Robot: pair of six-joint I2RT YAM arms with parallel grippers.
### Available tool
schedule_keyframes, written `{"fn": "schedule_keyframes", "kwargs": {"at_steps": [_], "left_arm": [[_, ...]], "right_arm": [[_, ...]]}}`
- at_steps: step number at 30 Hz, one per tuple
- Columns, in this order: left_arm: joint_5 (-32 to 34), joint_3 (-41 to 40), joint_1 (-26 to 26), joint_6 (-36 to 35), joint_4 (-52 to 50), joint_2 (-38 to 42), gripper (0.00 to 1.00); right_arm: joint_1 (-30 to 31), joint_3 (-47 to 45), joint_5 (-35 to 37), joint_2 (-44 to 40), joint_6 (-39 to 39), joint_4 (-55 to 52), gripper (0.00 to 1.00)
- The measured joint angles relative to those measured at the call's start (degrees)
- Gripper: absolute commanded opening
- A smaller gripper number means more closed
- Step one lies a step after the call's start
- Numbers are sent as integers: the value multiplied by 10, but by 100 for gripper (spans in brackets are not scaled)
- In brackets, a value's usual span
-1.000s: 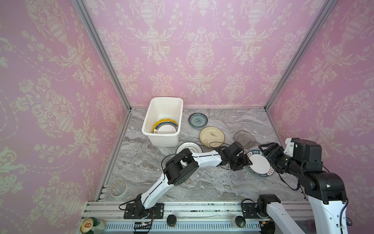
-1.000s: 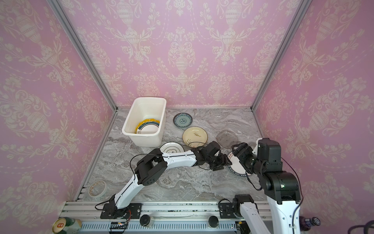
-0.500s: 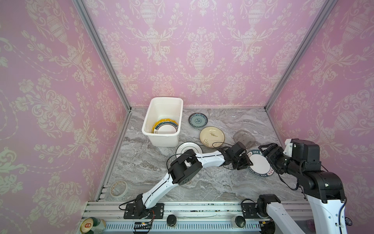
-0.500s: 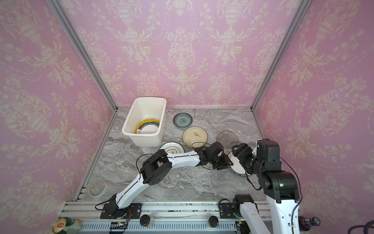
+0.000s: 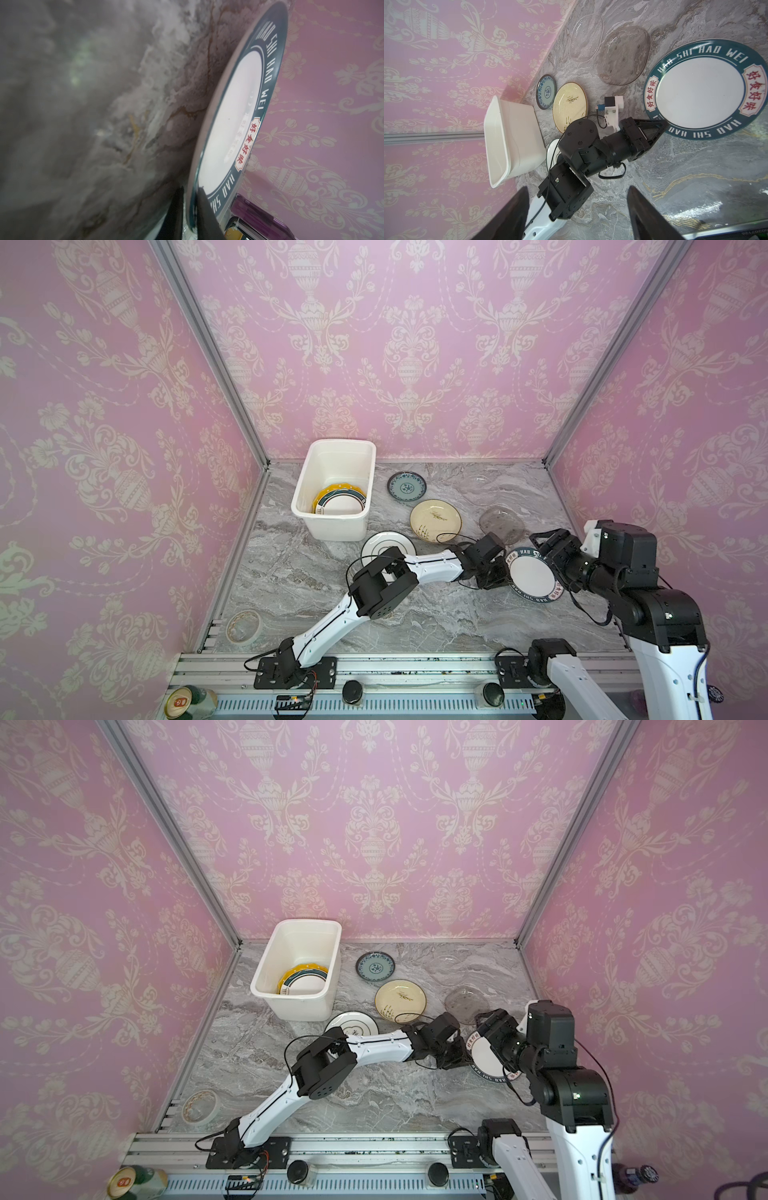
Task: Place the plates into the plastic bin on the countertop
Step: Pick up the plate from the middle-right of the table.
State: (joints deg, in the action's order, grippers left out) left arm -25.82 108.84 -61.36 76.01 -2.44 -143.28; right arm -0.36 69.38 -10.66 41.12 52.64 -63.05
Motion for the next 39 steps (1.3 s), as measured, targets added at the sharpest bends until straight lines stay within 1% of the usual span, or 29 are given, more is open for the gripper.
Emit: {"fn": "schedule_keyframes", "kwargs": {"at_steps": [6,14,21,26,29,34,39], "left_arm": [[-2,10,0,2,4,-1,0],[-5,10,0,-3,3,-1,0],[-9,9,0,-33,-8,9,0],[-9,9,0,-56,-33,38,0],[-9,11,1,-67,-45,69,0],[-9,47,9,-91,-74,121,0],[-8,80,35,-128,-112,179,0]], "right_arm": [[0,0,-1,0,1,3,75],[0,0,-5,5,1,8,75],[0,3,-19,7,1,16,75],[0,3,-57,-5,2,70,75],[0,3,-91,-22,19,128,75],[0,3,-139,-45,69,238,75],[0,36,-171,-34,86,281,75]]}}
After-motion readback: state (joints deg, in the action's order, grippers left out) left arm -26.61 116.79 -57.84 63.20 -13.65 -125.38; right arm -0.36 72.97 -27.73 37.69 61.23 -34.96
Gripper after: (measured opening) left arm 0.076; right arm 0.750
